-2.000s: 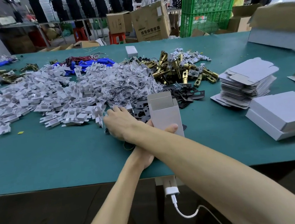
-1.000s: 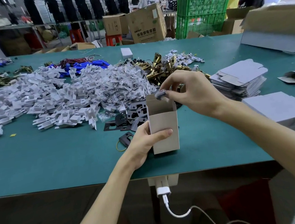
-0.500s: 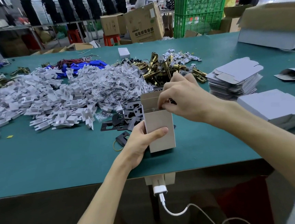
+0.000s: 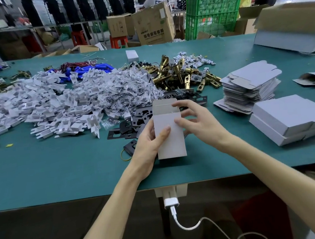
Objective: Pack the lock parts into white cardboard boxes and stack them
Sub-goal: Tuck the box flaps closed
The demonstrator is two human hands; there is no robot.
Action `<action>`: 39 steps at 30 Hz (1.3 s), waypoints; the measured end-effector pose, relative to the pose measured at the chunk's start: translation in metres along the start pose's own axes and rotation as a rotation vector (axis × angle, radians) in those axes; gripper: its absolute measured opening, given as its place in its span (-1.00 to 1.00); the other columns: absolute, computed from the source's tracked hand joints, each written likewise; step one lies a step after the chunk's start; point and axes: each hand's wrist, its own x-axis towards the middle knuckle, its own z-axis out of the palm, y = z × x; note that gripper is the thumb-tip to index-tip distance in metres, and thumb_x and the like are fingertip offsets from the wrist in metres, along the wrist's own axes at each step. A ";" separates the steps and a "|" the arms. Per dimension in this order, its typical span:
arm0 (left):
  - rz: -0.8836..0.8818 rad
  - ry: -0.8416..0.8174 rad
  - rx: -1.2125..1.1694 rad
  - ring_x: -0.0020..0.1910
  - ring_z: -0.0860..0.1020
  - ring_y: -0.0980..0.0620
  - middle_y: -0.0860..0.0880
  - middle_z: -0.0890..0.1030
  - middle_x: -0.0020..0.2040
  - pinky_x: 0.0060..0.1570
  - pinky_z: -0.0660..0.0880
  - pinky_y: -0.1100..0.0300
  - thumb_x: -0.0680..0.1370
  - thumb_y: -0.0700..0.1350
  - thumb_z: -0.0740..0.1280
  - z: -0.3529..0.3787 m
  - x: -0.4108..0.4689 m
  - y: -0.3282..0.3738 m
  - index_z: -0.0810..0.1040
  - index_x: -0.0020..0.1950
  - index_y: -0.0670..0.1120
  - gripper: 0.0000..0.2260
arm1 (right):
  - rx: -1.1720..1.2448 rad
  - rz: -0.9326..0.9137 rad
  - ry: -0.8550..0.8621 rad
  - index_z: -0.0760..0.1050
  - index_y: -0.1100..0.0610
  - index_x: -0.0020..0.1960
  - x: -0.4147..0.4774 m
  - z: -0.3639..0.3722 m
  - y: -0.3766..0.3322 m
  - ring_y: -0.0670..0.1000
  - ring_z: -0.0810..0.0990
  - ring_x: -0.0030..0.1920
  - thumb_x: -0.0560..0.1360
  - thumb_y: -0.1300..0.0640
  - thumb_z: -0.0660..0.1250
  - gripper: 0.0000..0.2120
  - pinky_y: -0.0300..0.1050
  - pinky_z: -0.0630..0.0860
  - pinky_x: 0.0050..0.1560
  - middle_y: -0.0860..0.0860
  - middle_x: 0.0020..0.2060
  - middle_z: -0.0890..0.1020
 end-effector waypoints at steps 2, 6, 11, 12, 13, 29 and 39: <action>0.005 -0.008 -0.014 0.26 0.65 -0.10 -0.04 0.64 0.36 0.10 0.65 0.04 0.66 -0.03 0.39 -0.002 0.002 -0.002 0.28 0.63 0.14 -0.44 | 0.170 0.029 0.019 0.45 0.03 0.46 -0.004 0.007 0.009 0.07 0.68 -0.04 0.63 0.22 0.34 -0.58 -0.03 0.66 -0.07 0.10 0.04 0.67; 0.023 0.018 0.028 0.24 0.66 -0.07 0.02 0.65 0.34 0.08 0.65 0.08 0.66 -0.01 0.39 -0.004 0.003 -0.004 0.24 0.62 0.30 -0.42 | 0.296 0.030 0.110 0.55 0.04 0.39 -0.006 0.019 0.020 -0.02 0.61 -0.06 0.64 0.21 0.33 -0.67 0.02 0.61 0.01 0.05 -0.05 0.64; 0.023 0.065 0.104 0.12 0.69 -0.11 -0.08 0.69 0.20 0.02 0.67 -0.02 0.63 -0.01 0.41 -0.003 0.001 -0.002 0.49 0.45 0.17 -0.61 | 0.401 0.077 0.158 0.67 0.03 0.18 -0.008 0.027 0.026 0.05 0.63 -0.02 0.63 0.17 0.34 -0.81 0.08 0.62 -0.01 0.09 0.01 0.69; 0.019 0.077 0.112 0.09 0.69 -0.11 -0.11 0.69 0.17 0.01 0.68 -0.06 0.62 -0.02 0.42 -0.003 0.001 -0.002 0.53 0.39 0.12 -0.66 | 0.405 0.075 0.166 0.68 0.03 0.14 -0.008 0.028 0.028 0.05 0.63 -0.04 0.63 0.16 0.35 -0.83 0.05 0.61 -0.04 0.06 -0.02 0.70; 0.012 0.092 0.112 0.06 0.69 -0.11 -0.12 0.69 0.15 0.00 0.68 -0.08 0.62 -0.02 0.42 -0.003 0.000 -0.001 0.57 0.33 0.08 -0.72 | 0.404 0.071 0.177 0.69 0.05 0.10 -0.009 0.029 0.030 0.03 0.62 -0.07 0.63 0.15 0.35 -0.85 0.02 0.59 -0.08 0.04 -0.06 0.70; -0.064 0.109 0.159 -0.08 0.64 -0.10 -0.18 0.72 0.03 -0.08 0.56 -0.03 0.68 0.01 0.34 -0.002 -0.002 -0.003 0.74 0.14 -0.03 -0.79 | 0.375 0.043 0.150 0.68 0.15 0.00 -0.017 0.037 0.039 0.01 0.60 -0.16 0.66 0.13 0.32 -0.81 -0.05 0.51 -0.15 0.08 -0.11 0.72; 0.041 0.098 0.177 -0.04 0.60 -0.02 -0.08 0.60 -0.13 0.03 0.60 -0.03 0.64 0.01 0.41 -0.005 0.001 -0.004 0.42 0.53 0.27 -0.52 | 0.431 0.020 0.158 0.45 -0.05 0.35 -0.014 0.037 0.041 -0.02 0.54 -0.22 0.62 0.12 0.39 -0.67 -0.15 0.50 -0.20 0.10 -0.26 0.53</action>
